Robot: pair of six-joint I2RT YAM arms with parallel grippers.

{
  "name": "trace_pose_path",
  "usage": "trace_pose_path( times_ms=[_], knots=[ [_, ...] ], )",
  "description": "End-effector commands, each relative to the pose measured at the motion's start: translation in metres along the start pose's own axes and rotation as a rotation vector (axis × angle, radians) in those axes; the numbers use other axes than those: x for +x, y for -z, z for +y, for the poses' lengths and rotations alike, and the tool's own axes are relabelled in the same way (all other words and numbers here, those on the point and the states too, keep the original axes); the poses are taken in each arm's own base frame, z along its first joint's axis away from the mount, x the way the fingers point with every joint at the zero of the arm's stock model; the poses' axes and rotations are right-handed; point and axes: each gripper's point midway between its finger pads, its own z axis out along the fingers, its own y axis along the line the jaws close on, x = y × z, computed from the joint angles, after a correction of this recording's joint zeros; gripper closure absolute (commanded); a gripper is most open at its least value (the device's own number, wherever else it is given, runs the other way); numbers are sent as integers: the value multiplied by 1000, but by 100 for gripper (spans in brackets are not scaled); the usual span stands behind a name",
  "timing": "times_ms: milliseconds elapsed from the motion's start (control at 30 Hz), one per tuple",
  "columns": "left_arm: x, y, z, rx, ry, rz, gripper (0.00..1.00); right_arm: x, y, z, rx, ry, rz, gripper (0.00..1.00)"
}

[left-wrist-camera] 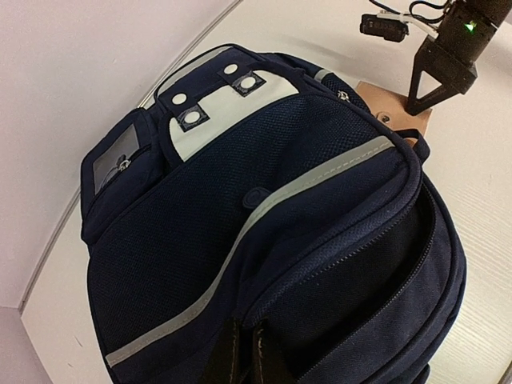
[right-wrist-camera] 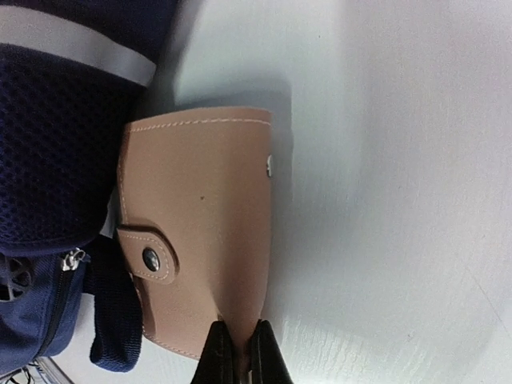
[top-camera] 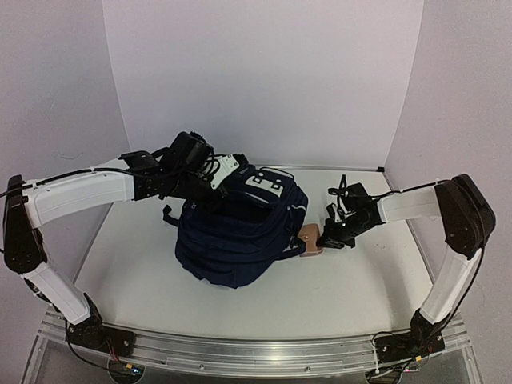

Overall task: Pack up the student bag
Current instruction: Pick up the personal item from the center of the board, then place the personal item in the student bag.

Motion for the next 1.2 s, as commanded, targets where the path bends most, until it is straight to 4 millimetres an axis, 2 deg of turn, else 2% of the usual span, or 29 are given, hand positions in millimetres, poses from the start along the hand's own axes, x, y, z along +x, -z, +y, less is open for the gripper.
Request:
trace_pose_path(
  times_ms=[0,133,267,367,467,567,700,800,1000,1167],
  knots=[
    [-45,33,13,12,140,-117,100,-17,27,-5,86,-37,-114,100],
    [-58,37,5,83,220,-122,100,-28,71,11,62,-61,-212,100],
    [-78,39,-2,155,311,-157,100,-21,120,38,-24,-39,-238,100],
    [-91,33,-8,206,387,-177,100,-1,146,66,-161,-8,-186,100],
    [-100,24,-13,241,431,-182,100,28,166,100,-351,35,-90,100],
    [-111,18,-15,264,445,-194,100,48,181,123,-456,74,-38,100],
    [-126,19,-28,354,426,-241,100,73,177,149,-537,119,60,100],
    [-132,19,-30,372,419,-251,100,84,169,164,-566,146,113,100],
    [-130,21,-43,415,379,-241,100,67,168,188,-667,102,104,100],
    [-126,23,-61,467,337,-216,100,52,154,191,-673,14,82,100]
  ],
)
